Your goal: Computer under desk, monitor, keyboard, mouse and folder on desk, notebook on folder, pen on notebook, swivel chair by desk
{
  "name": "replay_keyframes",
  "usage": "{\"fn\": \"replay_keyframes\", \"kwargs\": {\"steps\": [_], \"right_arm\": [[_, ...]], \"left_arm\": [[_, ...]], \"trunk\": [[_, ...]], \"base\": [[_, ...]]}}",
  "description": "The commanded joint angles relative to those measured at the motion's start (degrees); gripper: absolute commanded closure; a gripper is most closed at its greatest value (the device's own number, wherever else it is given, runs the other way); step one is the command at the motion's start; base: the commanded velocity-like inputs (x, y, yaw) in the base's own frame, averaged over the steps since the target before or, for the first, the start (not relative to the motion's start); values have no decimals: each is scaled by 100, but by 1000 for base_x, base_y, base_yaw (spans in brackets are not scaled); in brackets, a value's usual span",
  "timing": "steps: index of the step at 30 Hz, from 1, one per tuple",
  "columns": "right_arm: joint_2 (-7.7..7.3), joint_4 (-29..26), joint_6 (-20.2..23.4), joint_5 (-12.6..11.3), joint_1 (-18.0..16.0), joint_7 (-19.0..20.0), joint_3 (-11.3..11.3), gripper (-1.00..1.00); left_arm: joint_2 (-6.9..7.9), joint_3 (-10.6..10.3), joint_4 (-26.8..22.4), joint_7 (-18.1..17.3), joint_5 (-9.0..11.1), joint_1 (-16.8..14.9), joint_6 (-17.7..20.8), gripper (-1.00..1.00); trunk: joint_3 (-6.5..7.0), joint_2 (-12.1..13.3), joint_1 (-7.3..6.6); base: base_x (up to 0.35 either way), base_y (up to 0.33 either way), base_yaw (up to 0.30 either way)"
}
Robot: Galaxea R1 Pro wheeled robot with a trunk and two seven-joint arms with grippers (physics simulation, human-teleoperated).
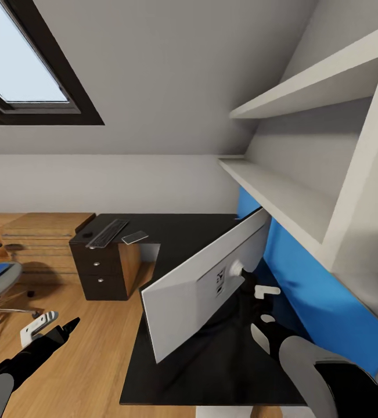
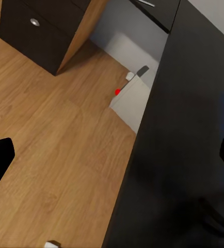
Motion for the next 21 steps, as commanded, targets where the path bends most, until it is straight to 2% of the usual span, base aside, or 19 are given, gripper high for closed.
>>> {"fn": "replay_keyframes", "kwargs": {"steps": [1, 6, 14, 21], "right_arm": [[2, -4, -24, 16, -6, -11, -5, 100], [2, -6, -24, 15, -6, -11, -5, 100], [0, -6, -24, 16, -6, -11, -5, 100], [1, -6, -24, 17, -6, -11, -5, 100]], "left_arm": [[0, 5, -4, 24, 54, -2, 31, -100], [0, 5, -4, 24, 53, -2, 31, -100], [0, 5, -4, 24, 54, -2, 31, -100], [0, 5, -4, 24, 54, -2, 31, -100]], "trunk": [[-1, -7, 2], [-1, -7, 2], [-1, -7, 2], [27, -7, 2]], "base": [[0, 0, -3], [34, -7, -1], [171, -123, 0], [4, -4, -140]]}}
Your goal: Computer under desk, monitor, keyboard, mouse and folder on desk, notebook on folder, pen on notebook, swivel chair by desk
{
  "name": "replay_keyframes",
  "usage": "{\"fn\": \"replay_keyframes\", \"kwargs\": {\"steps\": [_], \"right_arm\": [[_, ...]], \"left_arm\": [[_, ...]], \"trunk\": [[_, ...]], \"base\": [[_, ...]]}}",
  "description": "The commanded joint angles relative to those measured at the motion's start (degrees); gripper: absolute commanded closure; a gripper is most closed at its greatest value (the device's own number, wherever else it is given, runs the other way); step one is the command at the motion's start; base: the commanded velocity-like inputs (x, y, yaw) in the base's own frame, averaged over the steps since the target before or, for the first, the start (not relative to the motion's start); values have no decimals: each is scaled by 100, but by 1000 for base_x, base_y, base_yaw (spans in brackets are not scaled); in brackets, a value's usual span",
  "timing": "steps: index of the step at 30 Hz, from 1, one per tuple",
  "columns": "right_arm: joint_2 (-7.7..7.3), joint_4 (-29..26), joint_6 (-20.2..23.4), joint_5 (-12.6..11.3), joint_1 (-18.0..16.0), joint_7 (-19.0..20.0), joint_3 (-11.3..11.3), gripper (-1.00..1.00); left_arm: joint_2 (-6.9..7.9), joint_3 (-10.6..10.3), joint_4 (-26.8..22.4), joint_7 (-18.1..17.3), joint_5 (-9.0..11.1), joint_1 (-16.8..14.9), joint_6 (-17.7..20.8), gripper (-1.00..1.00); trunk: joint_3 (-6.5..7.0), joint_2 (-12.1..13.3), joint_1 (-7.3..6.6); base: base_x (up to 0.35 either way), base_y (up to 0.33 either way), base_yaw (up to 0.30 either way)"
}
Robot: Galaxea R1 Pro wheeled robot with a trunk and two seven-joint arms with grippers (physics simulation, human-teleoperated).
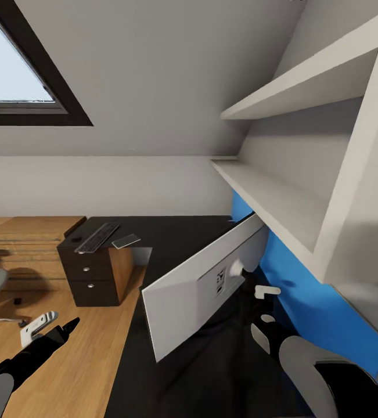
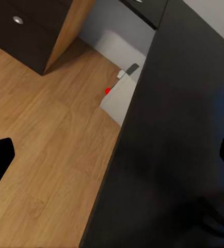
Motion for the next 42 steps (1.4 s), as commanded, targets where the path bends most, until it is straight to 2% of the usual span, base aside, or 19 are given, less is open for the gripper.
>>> {"fn": "replay_keyframes", "kwargs": {"steps": [1, 17, 26, 42], "right_arm": [[4, -5, -19, 29, -6, -4, 23, 100], [-4, 4, -12, 24, -6, -33, 18, 100], [-75, 4, 18, 21, -6, -41, 15, 100], [-109, -1, 30, 4, -6, -48, 6, 100]], "left_arm": [[0, 5, -4, 24, 55, -1, 31, -100], [0, 5, -4, 24, 55, -1, 31, -100], [-1, 5, -4, 24, 55, -1, 31, -100], [-8, 5, -4, 24, 55, -1, 32, -100]], "trunk": [[1, -7, 2], [3, -7, 2], [3, -7, 2], [3, -7, 2]], "base": [[0, 0, -58], [23, -18, -6], [0, 0, 0], [0, 0, 0]]}}
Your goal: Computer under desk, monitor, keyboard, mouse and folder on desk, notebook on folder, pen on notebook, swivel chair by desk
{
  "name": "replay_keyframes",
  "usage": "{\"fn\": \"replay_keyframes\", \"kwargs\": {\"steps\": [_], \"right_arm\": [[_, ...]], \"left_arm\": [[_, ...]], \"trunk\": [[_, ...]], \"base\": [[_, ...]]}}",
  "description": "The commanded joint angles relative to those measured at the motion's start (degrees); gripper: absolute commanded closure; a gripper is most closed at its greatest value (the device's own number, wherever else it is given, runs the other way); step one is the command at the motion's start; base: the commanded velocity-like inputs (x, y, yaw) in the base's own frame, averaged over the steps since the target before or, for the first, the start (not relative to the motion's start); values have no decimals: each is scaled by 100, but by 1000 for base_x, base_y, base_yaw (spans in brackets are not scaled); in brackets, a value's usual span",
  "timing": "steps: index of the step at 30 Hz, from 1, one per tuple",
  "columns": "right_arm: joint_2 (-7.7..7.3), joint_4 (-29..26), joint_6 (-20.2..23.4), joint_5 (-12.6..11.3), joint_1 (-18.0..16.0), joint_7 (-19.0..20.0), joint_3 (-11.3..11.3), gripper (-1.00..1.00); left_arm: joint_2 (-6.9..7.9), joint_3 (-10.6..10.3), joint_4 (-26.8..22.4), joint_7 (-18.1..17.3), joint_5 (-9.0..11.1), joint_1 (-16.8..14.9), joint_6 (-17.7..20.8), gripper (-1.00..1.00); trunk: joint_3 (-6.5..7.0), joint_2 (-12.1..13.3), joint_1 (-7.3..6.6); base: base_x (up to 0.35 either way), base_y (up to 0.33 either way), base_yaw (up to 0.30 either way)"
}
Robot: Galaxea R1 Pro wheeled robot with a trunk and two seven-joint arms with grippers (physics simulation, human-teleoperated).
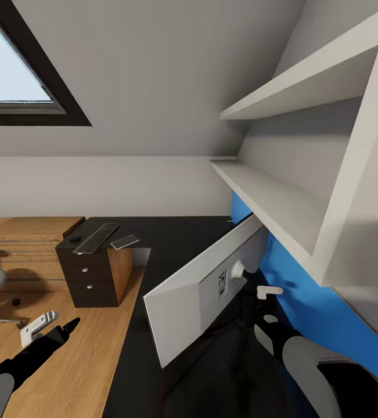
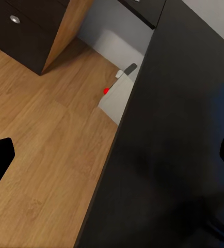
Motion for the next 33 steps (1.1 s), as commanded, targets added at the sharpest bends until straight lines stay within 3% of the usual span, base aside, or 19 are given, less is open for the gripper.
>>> {"fn": "replay_keyframes", "kwargs": {"steps": [1, 4, 5, 33], "right_arm": [[-1, -20, -44, -47, -8, -63, -172, 100], [-1, -22, -43, -47, -7, -63, -172, 100], [-1, -21, -43, -47, -7, -63, -172, -100], [-2, -21, -52, -47, -7, -63, -172, -100]], "left_arm": [[0, 6, -5, 24, 55, 0, 30, -100], [-1, 6, -5, 24, 55, 0, 32, -100], [-1, 6, -5, 24, 55, 0, 32, -100], [-1, 6, -5, 24, 55, 0, 35, -100]], "trunk": [[-1, -7, 2], [-1, -7, 2], [-1, -7, 2], [-1, -7, 2]], "base": [[0, 0, 0], [0, 0, 0], [0, 0, 0], [-18, 0, 0]]}}
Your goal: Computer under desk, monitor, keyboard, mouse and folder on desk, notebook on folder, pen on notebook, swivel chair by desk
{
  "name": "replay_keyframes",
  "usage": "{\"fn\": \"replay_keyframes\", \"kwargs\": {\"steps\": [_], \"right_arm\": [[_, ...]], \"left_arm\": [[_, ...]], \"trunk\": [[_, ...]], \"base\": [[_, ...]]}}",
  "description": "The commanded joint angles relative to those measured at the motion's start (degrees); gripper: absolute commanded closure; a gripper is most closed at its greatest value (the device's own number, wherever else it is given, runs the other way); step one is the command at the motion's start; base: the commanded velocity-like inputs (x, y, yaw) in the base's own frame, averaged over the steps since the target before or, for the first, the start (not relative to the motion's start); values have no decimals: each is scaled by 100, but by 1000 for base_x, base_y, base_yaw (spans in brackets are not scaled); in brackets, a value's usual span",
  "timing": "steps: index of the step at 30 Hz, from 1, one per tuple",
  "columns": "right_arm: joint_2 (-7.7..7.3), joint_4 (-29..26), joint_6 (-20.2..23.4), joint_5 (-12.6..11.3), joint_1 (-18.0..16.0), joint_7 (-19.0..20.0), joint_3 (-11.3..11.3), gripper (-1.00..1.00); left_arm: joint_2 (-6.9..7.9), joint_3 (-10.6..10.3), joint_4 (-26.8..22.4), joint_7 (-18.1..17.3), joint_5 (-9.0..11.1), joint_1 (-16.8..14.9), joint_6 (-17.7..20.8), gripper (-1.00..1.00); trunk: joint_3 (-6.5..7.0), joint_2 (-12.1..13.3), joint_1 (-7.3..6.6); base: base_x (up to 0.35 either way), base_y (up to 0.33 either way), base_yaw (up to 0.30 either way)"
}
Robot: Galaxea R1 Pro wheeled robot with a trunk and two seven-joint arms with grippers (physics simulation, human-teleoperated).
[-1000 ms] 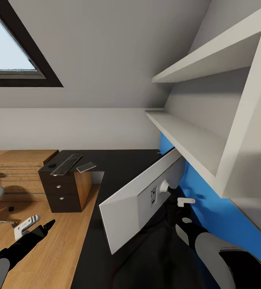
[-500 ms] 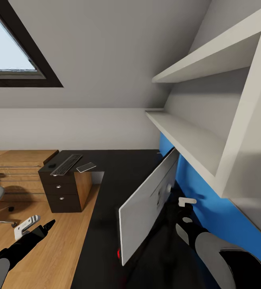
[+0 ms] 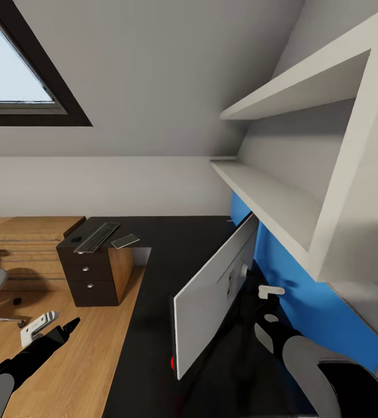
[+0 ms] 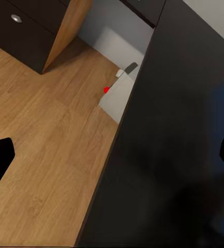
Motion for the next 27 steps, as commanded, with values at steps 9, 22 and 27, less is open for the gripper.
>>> {"fn": "replay_keyframes", "kwargs": {"steps": [9, 22, 27], "right_arm": [[3, 9, -19, -6, -2, -14, 0, -100], [3, 9, -29, -6, -2, -14, 5, -100], [18, -11, -51, 1, -2, -8, 8, -100]], "left_arm": [[2, 5, -8, 22, 54, -2, 34, -100], [0, 5, -19, 16, 54, -2, 35, -100], [2, 5, -21, 16, 54, -2, 35, -100]], "trunk": [[-3, -6, 0], [-3, -6, 0], [-3, -6, 0]], "base": [[-288, 0, 0], [-324, 94, 0], [-278, 212, 0]]}}
